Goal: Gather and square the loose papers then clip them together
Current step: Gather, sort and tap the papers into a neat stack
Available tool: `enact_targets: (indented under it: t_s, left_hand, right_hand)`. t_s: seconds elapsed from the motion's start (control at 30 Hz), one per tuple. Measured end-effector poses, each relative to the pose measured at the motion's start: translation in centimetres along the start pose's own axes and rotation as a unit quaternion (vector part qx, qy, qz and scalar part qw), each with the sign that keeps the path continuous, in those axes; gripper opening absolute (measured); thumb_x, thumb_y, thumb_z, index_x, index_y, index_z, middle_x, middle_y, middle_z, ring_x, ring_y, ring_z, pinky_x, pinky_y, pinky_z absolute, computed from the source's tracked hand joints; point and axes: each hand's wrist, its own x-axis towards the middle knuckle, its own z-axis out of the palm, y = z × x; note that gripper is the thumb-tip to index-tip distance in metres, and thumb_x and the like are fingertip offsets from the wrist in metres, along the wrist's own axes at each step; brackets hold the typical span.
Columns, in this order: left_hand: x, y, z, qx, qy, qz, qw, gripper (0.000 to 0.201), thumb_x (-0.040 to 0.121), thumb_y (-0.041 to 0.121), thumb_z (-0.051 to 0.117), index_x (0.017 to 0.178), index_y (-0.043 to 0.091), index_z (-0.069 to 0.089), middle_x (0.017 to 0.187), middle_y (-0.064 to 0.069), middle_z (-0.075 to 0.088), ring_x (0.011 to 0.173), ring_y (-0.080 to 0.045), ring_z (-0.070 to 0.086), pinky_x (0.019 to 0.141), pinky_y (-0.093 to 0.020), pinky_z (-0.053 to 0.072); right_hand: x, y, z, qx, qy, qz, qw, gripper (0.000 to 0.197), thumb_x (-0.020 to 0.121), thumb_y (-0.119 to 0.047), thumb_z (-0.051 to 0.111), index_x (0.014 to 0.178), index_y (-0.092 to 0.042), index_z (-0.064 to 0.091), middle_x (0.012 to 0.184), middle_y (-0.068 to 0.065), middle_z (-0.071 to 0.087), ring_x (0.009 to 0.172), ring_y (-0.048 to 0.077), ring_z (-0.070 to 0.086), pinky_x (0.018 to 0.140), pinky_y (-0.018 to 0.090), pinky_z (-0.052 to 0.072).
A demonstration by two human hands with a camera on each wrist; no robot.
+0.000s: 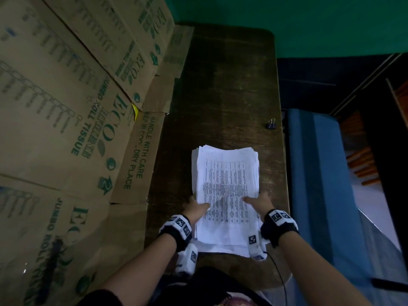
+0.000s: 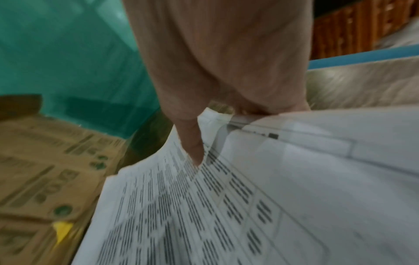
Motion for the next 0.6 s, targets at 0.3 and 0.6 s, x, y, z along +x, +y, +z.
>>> enact_targets:
  t_s: [0.3,0.6]
  left_hand:
    - [-0.3,-1.7,-1.1,-0.042,-0.102,0.015,0.994,0.061,0.083,0.026,0.070,0.133,0.001,0.044,0.134,-0.015,0.051,0.124,-0.032,0.051,0.097,-0.035,0.042]
    - [-4.6,4.4,-3.4,-0.220,0.111,0.257,0.934,0.018,0.085,0.010,0.067,0.103,0.011,0.068,0.095,-0.002,0.071,0.094,-0.022,0.068,0.075,-0.028,0.051]
  right_hand:
    - [-2.0,2.4,-2.4,0.086,-0.187,-0.024,0.978,0.040,0.084,0.002,0.067,0.122,0.003,0.056,0.112,0.023,0.068,0.095,0.033,0.069,0.089,0.051,0.053]
    - [-6.4,-5.2,-3.9,0.157,0.013,-0.328,0.932,0.026,0.085,0.005,0.064,0.106,-0.009,0.066,0.101,0.009,0.074,0.096,0.023,0.070,0.085,0.044,0.057]
